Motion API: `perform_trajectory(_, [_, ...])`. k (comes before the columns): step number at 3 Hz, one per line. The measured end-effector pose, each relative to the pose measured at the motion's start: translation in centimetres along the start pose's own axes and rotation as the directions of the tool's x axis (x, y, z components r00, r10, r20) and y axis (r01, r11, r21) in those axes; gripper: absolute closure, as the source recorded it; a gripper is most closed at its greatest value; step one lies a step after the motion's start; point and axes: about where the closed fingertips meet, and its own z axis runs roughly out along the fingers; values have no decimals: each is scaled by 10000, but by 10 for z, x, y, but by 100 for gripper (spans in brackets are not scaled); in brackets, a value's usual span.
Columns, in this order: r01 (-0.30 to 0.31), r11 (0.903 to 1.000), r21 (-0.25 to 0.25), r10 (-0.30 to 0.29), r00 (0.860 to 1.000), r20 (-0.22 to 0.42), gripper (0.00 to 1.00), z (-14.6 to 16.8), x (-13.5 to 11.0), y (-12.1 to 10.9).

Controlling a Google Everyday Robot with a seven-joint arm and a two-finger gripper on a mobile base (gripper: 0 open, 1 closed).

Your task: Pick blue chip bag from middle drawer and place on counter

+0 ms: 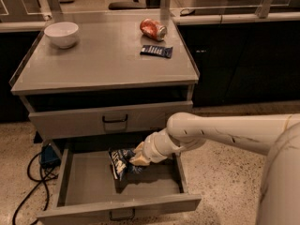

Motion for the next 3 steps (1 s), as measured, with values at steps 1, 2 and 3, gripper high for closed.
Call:
perform_trajectory(1, [312, 9962, 815, -314, 9995, 11, 100, -75, -32, -9])
perform_trajectory(2, [312, 9962, 814, -314, 9995, 12, 100, -75, -32, -9])
perform_trajectory(3, [229, 9977, 633, -241, 9995, 193, 100, -97, -42, -15])
